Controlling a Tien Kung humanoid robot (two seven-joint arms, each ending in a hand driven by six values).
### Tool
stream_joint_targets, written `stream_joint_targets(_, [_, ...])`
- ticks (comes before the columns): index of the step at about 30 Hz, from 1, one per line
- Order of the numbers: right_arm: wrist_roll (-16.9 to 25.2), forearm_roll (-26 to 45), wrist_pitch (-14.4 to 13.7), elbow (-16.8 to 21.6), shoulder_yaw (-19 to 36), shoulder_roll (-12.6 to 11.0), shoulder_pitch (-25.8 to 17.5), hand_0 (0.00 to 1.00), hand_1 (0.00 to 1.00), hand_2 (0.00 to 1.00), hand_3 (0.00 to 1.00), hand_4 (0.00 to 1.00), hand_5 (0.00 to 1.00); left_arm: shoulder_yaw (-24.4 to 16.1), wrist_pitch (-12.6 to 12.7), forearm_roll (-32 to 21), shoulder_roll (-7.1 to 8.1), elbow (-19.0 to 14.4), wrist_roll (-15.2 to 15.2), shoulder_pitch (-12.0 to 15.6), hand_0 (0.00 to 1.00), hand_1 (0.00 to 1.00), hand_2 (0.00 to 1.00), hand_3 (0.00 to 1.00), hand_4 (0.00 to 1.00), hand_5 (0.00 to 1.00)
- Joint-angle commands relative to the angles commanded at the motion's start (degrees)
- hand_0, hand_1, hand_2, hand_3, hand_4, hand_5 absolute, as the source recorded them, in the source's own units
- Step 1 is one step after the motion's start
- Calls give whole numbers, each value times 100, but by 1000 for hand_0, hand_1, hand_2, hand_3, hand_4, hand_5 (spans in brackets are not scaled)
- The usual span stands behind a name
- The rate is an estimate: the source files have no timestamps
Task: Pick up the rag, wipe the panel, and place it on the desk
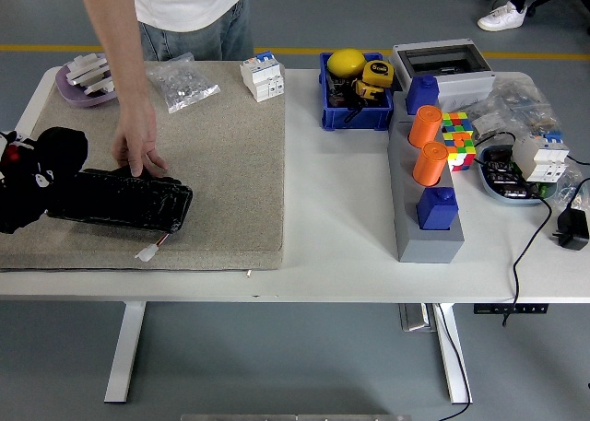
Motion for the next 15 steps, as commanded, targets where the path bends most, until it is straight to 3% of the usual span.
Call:
stream_joint_targets(8, [-3, -9, 9, 6, -14, -2, -8, 807, 696, 709, 682, 998, 739, 33, 49, -133, -54, 409, -44, -69, 259, 286, 540, 485, 192, 2])
stream_joint_targets(15, [-3, -2, 23, -7, -10, -14, -22, 808, 695, 709, 682, 998, 739, 126, 27, -160, -71, 243, -9, 19, 259, 287, 541, 491, 196, 2])
